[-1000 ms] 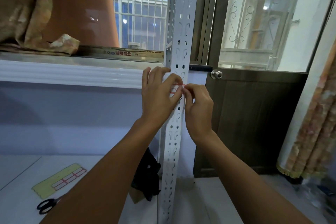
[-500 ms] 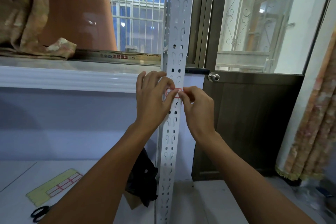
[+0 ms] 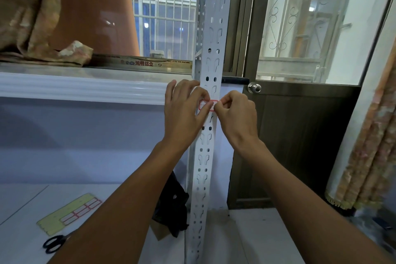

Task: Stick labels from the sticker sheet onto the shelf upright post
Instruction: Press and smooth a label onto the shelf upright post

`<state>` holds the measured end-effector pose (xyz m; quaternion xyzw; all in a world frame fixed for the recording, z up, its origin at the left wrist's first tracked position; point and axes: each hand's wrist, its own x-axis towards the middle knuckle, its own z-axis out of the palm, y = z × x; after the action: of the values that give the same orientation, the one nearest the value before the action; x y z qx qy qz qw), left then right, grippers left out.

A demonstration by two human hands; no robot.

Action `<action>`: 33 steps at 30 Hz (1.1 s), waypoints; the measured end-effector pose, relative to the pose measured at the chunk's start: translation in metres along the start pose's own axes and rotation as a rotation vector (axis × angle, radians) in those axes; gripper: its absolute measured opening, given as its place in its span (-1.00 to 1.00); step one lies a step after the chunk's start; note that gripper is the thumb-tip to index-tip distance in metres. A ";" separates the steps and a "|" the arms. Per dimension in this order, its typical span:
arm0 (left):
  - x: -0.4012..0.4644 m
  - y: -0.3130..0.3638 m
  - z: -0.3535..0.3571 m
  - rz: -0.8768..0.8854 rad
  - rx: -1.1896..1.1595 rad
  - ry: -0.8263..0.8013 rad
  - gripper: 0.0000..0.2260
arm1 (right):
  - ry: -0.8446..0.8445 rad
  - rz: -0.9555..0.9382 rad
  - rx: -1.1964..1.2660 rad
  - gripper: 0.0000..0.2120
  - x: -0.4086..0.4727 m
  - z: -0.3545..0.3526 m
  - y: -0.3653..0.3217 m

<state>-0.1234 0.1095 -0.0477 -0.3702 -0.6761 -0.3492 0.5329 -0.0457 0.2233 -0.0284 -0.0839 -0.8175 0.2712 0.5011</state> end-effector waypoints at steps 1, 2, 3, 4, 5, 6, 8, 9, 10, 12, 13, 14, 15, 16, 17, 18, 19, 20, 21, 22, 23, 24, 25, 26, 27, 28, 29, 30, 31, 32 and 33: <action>0.000 0.000 0.000 0.001 0.001 0.001 -0.85 | 0.007 -0.021 -0.024 -0.81 0.000 0.001 -0.001; 0.000 0.000 0.000 0.001 0.004 0.001 -0.86 | 0.012 -0.048 -0.055 -0.81 -0.001 0.002 -0.001; 0.000 0.000 -0.001 0.000 0.006 -0.001 -0.87 | 0.014 -0.078 -0.084 -0.80 -0.002 0.004 -0.001; 0.000 0.000 -0.001 -0.001 0.008 -0.005 -0.87 | 0.017 -0.109 -0.102 -0.80 -0.003 0.006 0.000; 0.000 0.000 -0.001 -0.002 0.011 -0.009 -0.87 | 0.021 -0.138 -0.108 -0.79 -0.004 0.006 0.000; 0.000 0.000 -0.002 -0.001 0.015 -0.015 -0.86 | 0.023 -0.163 -0.104 -0.76 -0.004 0.007 0.001; 0.001 -0.001 -0.002 0.001 0.018 -0.023 -0.86 | 0.015 -0.229 -0.094 -0.70 -0.003 0.006 0.004; 0.001 -0.001 -0.002 0.001 0.015 -0.024 -0.86 | 0.005 -0.273 -0.099 -0.67 -0.001 0.004 0.006; 0.001 -0.001 -0.002 -0.002 0.012 -0.024 -0.87 | -0.009 -0.320 -0.116 -0.67 0.001 0.003 0.008; 0.001 -0.001 -0.002 -0.012 0.005 -0.030 -0.86 | -0.040 -0.431 -0.195 -0.73 0.007 0.000 0.014; 0.001 -0.001 -0.002 -0.016 0.005 -0.034 -0.85 | -0.057 -0.492 -0.249 -0.76 0.010 -0.002 0.017; 0.001 -0.001 -0.002 -0.019 0.009 -0.039 -0.84 | -0.071 -0.545 -0.297 -0.79 0.013 -0.003 0.019; 0.001 -0.001 -0.002 -0.020 0.015 -0.041 -0.83 | -0.082 -0.586 -0.326 -0.81 0.015 -0.003 0.021; 0.001 -0.001 -0.002 -0.020 0.019 -0.045 -0.82 | -0.091 -0.604 -0.333 -0.82 0.016 -0.004 0.023; 0.001 -0.002 -0.002 -0.022 0.020 -0.048 -0.81 | -0.099 -0.602 -0.318 -0.83 0.018 -0.005 0.025; 0.001 -0.002 -0.002 -0.024 0.016 -0.048 -0.81 | -0.105 -0.577 -0.280 -0.83 0.018 -0.006 0.027; 0.001 -0.002 -0.002 -0.024 0.011 -0.045 -0.81 | -0.103 -0.536 -0.223 -0.84 0.018 -0.008 0.030; 0.001 -0.003 -0.002 -0.021 0.007 -0.041 -0.81 | -0.089 -0.491 -0.163 -0.86 0.018 -0.010 0.033; 0.001 -0.003 -0.002 -0.020 0.004 -0.036 -0.82 | -0.067 -0.455 -0.106 -0.88 0.017 -0.012 0.038; 0.001 -0.002 -0.002 -0.024 0.000 -0.031 -0.81 | -0.051 -0.440 -0.067 -0.92 0.015 -0.014 0.042; 0.001 -0.002 -0.001 -0.033 -0.005 -0.026 -0.81 | -0.049 -0.452 -0.052 -0.94 0.012 -0.016 0.045; 0.001 -0.001 -0.001 -0.043 -0.009 -0.023 -0.80 | -0.059 -0.481 -0.059 -0.91 0.009 -0.016 0.046; 0.001 0.000 0.000 -0.051 -0.010 -0.017 -0.80 | -0.076 -0.516 -0.072 -0.85 0.006 -0.014 0.046; 0.001 0.001 0.001 -0.057 -0.008 -0.007 -0.80 | -0.088 -0.540 -0.086 -0.80 0.005 -0.012 0.045; 0.002 0.002 0.002 -0.064 -0.006 0.004 -0.80 | -0.087 -0.556 -0.091 -0.79 0.004 -0.010 0.043; 0.003 0.003 0.003 -0.073 -0.004 0.015 -0.80 | -0.077 -0.568 -0.091 -0.81 0.004 -0.008 0.041; 0.003 0.004 0.004 -0.081 -0.001 0.024 -0.80 | -0.061 -0.581 -0.092 -0.84 0.005 -0.006 0.039; 0.004 0.004 0.005 -0.086 0.005 0.029 -0.80 | -0.049 -0.592 -0.095 -0.87 0.006 -0.005 0.038; 0.005 0.004 0.005 -0.085 0.012 0.032 -0.81 | -0.044 -0.596 -0.097 -0.89 0.008 -0.005 0.037; 0.005 0.004 0.005 -0.080 0.019 0.033 -0.81 | -0.046 -0.584 -0.091 -0.90 0.008 -0.005 0.037; 0.005 0.004 0.004 -0.077 0.024 0.033 -0.81 | -0.047 -0.557 -0.077 -0.91 0.008 -0.005 0.036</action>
<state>-0.1228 0.1156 -0.0434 -0.3317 -0.6851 -0.3672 0.5346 -0.0498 0.2583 -0.0391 0.1314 -0.8301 0.0935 0.5337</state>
